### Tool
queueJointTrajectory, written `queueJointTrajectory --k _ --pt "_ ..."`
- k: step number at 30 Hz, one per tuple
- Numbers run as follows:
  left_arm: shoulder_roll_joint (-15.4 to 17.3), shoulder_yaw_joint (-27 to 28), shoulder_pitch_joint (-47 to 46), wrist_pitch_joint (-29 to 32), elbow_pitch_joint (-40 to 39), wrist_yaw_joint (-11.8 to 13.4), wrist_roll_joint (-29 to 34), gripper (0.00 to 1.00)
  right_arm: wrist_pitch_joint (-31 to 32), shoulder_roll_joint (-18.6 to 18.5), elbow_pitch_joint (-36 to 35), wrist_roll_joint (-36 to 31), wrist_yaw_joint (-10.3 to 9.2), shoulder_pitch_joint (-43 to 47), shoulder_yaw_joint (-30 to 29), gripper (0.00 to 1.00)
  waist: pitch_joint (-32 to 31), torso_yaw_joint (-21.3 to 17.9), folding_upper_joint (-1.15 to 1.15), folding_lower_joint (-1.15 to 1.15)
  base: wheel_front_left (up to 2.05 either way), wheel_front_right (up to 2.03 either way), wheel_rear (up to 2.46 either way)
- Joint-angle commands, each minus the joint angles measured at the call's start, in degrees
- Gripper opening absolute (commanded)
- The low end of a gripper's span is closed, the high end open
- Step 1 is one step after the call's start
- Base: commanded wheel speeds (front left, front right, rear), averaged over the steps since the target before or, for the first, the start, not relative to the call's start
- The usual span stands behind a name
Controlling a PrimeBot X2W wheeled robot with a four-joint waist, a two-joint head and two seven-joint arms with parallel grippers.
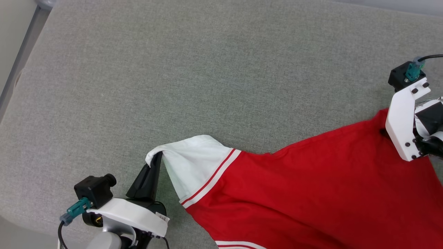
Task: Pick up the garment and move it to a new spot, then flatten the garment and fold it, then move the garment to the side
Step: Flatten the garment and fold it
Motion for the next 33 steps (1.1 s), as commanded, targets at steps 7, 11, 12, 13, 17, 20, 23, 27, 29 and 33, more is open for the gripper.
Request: queueJointTrajectory --k 7,11,12,13,17,20,23,27,29,33 --pt "-0.4 -0.03 -1.06 -0.5 1.06 -0.36 0.26 0.0 -3.39 1.0 5.87 4.29 0.09 3.12 7.26 0.84 0.51 0.28 0.0 -0.01 0.0 0.0 0.0" --pt "-0.16 0.07 -0.67 -0.51 1.45 -0.03 0.15 0.0 -7.31 0.71 7.41 5.54 0.06 0.85 7.62 0.0 -0.55 -0.42 0.0 -0.01 0.0 0.0 0.0" --pt "-0.05 0.08 -0.43 -0.46 1.5 0.08 0.12 0.0 -8.52 0.7 7.57 5.99 0.03 0.14 7.4 0.0 -1.0 -0.65 0.0 -0.01 0.0 0.0 0.0" --pt "0.06 0.05 -0.16 -0.41 1.51 0.19 0.12 0.0 -10.17 0.82 7.66 6.53 -0.01 -0.5 6.78 0.0 -1.54 -0.88 0.0 -0.01 0.0 0.0 0.0" --pt "0.79 0.17 0.9 -0.16 1.29 0.68 0.29 0.0 -16.54 1.52 7.19 8.84 -0.01 -2.17 5.21 0.0 -4.5 -1.9 0.0 -0.01 0.0 0.0 0.0" --pt "1.53 0.34 1.74 0.19 0.45 1.32 0.61 0.0 -20.94 0.89 5.86 10.16 -0.01 -1.86 4.98 0.0 -7.1 -2.72 0.0 -0.01 0.0 0.0 0.0" --pt "2.69 0.53 2.46 0.75 -1.2 1.87 0.99 0.0 -25.12 0.13 4.14 11.89 -0.01 -0.78 4.02 0.0 -9.68 -3.58 0.0 -0.01 0.0 0.0 0.0" --pt "4.44 1.09 1.86 1.59 -4.13 2.65 1.79 0.0 -29.52 -1.02 0.65 13.39 -0.01 1.25 1.64 0.0 -12.62 -4.62 0.0 -0.01 0.0 0.0 0.0" --pt "5.26 1.57 0.93 1.97 -6.15 3.13 2.13 0.0 -31.43 -1.43 -1.01 13.72 -0.01 2.38 -0.1 0.0 -13.66 -5.12 0.0 -0.01 0.0 0.0 0.0" --pt "7.09 2.85 -1.53 3.05 -10.0 4.02 3.09 0.0 -34.15 -1.52 -5.21 13.16 -0.01 4.41 -4.4 0.0 -15.51 -6.11 0.0 -0.01 0.0 0.0 0.0"
